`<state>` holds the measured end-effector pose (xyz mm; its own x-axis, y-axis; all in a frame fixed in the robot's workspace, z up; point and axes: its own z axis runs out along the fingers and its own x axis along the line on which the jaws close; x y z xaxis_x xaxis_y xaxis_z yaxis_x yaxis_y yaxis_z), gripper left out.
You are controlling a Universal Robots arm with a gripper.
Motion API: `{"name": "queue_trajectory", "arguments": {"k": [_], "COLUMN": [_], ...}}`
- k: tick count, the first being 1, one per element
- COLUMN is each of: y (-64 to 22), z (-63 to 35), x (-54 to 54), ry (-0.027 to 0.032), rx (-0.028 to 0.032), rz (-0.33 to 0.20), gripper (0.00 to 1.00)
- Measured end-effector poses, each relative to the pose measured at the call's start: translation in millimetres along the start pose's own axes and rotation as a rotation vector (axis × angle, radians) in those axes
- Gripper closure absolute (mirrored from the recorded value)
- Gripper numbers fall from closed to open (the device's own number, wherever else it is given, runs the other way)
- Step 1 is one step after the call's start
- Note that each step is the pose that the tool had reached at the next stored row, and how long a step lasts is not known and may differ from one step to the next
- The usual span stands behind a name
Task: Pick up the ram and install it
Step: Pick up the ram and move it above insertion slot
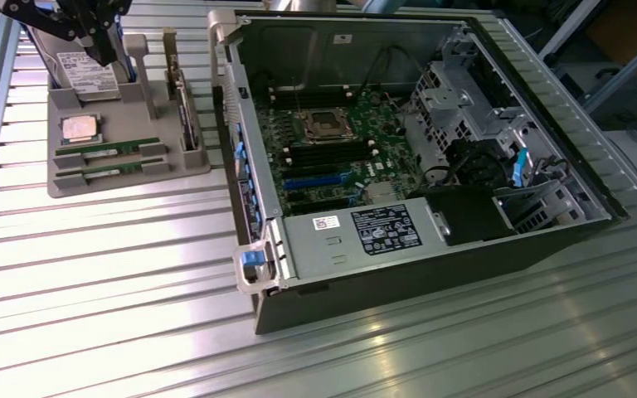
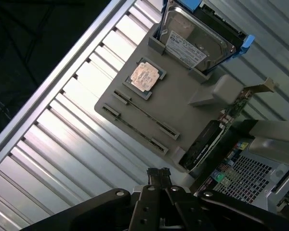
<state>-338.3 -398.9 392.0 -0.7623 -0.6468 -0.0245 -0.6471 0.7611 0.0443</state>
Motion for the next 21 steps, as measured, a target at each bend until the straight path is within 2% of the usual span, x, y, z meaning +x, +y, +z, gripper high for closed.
{"name": "queue_trajectory", "arguments": {"k": [21], "y": [0.0], "z": [0.0], "x": [0.0], "ry": [0.0037], "rx": [-0.002], "rz": [-0.084], "gripper": [0.89]}}
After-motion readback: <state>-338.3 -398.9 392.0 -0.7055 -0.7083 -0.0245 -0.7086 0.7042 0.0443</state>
